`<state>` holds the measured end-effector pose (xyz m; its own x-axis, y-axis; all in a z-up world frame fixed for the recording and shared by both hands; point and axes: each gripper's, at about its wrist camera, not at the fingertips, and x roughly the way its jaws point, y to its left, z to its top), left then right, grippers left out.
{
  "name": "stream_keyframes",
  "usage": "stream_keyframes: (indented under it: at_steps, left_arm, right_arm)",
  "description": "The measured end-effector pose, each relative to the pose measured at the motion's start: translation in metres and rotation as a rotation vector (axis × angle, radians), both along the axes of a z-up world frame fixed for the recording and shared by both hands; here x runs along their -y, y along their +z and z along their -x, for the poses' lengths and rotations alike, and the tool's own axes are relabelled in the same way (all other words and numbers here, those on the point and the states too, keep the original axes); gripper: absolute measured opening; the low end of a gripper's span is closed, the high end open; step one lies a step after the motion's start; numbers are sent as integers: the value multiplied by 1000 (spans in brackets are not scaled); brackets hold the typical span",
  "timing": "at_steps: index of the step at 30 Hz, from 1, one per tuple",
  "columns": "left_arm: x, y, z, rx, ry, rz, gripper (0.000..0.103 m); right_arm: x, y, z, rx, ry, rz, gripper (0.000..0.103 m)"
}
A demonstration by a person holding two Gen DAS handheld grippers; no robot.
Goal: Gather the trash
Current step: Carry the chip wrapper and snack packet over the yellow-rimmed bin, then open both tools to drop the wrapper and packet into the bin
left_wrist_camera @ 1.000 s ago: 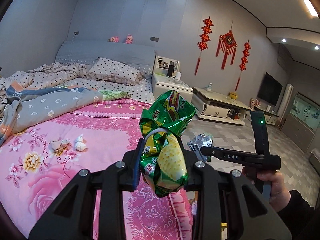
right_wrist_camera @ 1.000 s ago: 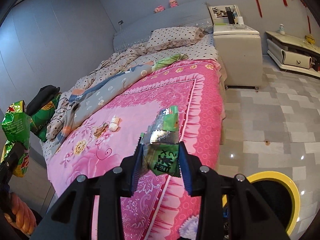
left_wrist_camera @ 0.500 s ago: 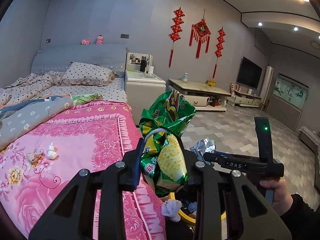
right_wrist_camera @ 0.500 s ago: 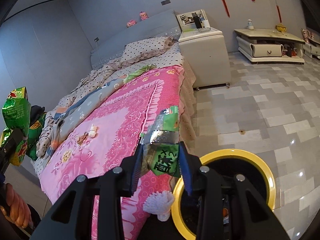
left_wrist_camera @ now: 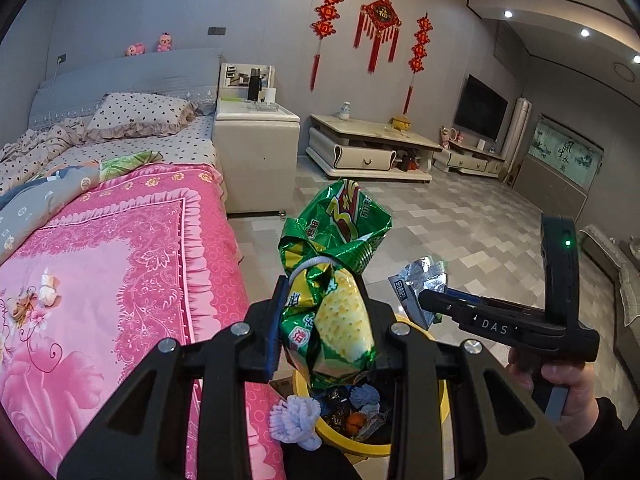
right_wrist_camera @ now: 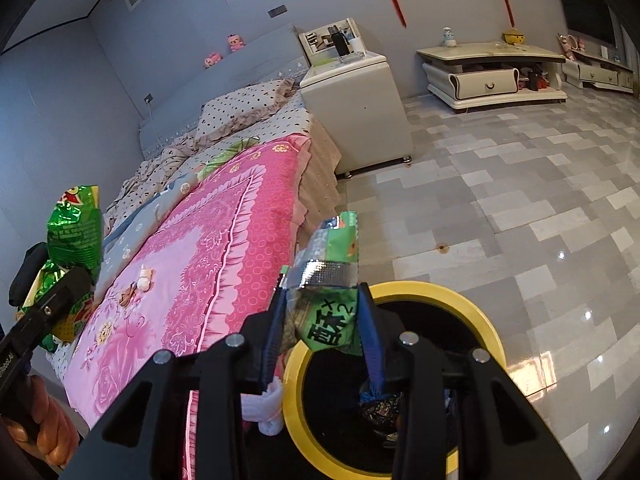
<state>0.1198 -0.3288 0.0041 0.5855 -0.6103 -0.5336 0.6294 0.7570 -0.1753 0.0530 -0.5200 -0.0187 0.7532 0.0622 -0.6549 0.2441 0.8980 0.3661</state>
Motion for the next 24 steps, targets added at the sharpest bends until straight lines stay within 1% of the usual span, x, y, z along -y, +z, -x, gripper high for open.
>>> stream_keyframes:
  at_steps: [9,15,18,19,22,23,24]
  left_arm:
    - [45,-55,-33,-115,-51,-61,29]
    - [62,-89,-39,-163,-84,-90,30]
    - [65,-97,-41,-181,-92,-92,31]
    - [65,-98,-40,-184,-96,-89,31]
    - [65,-98,-41,-182,-98,-88,33]
    - [64,-98,-41,-181,-98,-84,34]
    - [63,-97,-41,-183,-100,-78,37]
  right_arm:
    - [25,-24,7,-36,-58,-43,33]
    - [33,-36,12,-60,-102,-42,34]
    - [37,-39,15,-64,-116,-49,36]
    - [38,-39,17,-64,-122,-50,38]
    - [41,-36,22,-55,-137,-45,40]
    - [41,-34,24,-53,-141,-42,40]
    - [42,-33,25,-50,-146,-42,42]
